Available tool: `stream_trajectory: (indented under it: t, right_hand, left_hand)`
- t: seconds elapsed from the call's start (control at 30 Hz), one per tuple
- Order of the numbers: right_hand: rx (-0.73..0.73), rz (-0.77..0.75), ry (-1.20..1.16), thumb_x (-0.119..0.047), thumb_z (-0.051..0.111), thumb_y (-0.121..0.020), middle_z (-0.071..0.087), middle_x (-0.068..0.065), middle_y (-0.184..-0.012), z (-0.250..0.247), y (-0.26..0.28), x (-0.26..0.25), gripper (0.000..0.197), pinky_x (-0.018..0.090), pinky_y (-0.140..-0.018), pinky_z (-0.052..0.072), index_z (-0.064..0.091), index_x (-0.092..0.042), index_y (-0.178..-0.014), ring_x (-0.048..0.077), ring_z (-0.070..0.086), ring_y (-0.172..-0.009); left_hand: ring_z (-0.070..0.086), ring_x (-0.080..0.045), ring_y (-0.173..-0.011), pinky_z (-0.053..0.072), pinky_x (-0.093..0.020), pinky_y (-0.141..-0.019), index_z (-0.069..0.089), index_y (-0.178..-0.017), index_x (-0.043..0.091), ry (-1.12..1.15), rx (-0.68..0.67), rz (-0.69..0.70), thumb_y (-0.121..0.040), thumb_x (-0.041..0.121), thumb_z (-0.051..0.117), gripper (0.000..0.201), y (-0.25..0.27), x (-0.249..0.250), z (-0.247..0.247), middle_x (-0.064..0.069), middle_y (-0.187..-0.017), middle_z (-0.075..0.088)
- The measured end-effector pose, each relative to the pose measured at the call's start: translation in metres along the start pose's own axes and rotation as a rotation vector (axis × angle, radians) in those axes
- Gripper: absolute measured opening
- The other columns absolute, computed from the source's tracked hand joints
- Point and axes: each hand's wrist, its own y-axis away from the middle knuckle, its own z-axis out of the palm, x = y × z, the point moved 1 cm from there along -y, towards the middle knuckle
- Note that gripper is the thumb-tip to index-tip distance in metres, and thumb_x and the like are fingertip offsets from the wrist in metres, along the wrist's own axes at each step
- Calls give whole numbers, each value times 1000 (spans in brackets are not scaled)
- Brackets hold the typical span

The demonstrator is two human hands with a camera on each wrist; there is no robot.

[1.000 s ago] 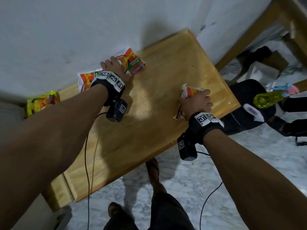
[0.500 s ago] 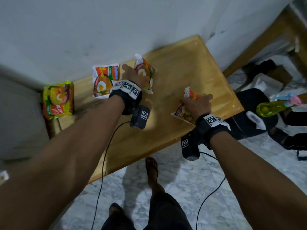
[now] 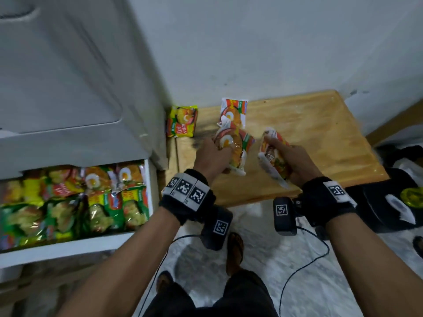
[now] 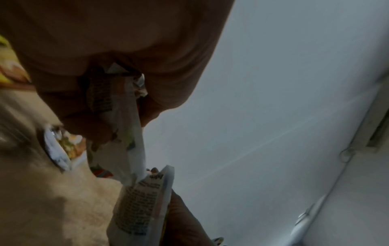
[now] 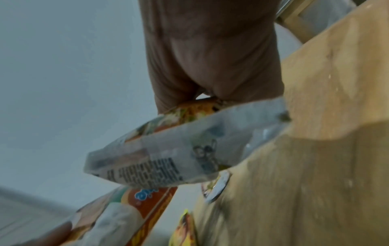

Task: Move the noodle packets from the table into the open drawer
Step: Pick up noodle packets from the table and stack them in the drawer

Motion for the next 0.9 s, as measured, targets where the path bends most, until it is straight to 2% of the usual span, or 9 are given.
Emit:
stream_trajectory:
  t: [0.1,0.17,0.27,0.37,0.47,0.6,0.67,0.77,0.9]
  right_hand:
    - [-121,4,-38,-41,78,-76,75,16,-103,43,43,7,50,33,-66,57,70,-6,-111,26,73,-83]
    - [-183,18,-118,-35,71,-84,76,15,-101,73,73,14,38,32,-69,57,70,-8,-111,26,73,-78]
    - [-311,60,-213,-24,55,-92,76,10,-82,122,114,23,26,26,-60,58,68,-6,-105,20,71,-63]
    - [-384,93,-201,-15,52,-89,76,16,-89,172,148,33,29,30,-65,59,65,-1,-110,26,72,-70]
    - [-368,18,-74,-7,62,-77,65,33,-116,220,160,47,50,46,-82,56,56,9,-124,38,67,-96]
    - [-295,9,42,-22,84,-68,65,22,-116,280,160,67,81,46,-73,61,39,-2,-132,33,72,-95]
    - [-281,16,61,-25,87,-67,70,20,-109,305,153,77,75,45,-71,62,48,0,-126,31,74,-88]
    - [-270,-16,60,-24,87,-68,73,12,-106,336,147,82,56,45,-80,61,60,-7,-115,26,74,-91]
    - [-107,-130,218,-32,81,-74,70,3,-95,363,131,81,32,36,-78,59,63,-14,-94,21,69,-89]
  left_hand:
    - [66,-29,-99,57,-29,-57,50,-126,13,107,-20,-11,-90,33,61,42,42,-21,-57,-7,-120,60]
    - [67,-28,-98,54,-26,-54,51,-122,14,155,-11,2,-89,31,61,38,67,-40,-95,-8,-118,61]
    - [67,-25,-99,59,-33,-68,56,-116,16,202,33,28,-89,28,61,30,96,-71,-152,-6,-114,66]
    - [67,-21,-98,58,-38,-84,61,-115,15,252,91,-9,-86,25,63,31,113,-104,-204,-4,-110,69]
    - [68,-22,-91,58,-39,-83,66,-106,15,276,160,-62,-85,19,65,22,118,-135,-252,-5,-101,72]
    - [71,-30,-97,56,-51,-90,71,-101,10,320,240,-74,-77,16,71,25,103,-167,-294,-11,-103,75]
    - [71,-30,-96,57,-51,-89,72,-98,13,344,272,-88,-73,15,73,25,88,-179,-305,-10,-101,75]
    - [71,-31,-97,57,-51,-87,70,-106,12,374,307,-129,-59,23,77,49,58,-189,-315,-10,-106,75]
    - [66,-27,-101,55,-38,-88,63,-109,7,283,398,-162,-71,17,79,42,31,-181,-318,-8,-110,68]
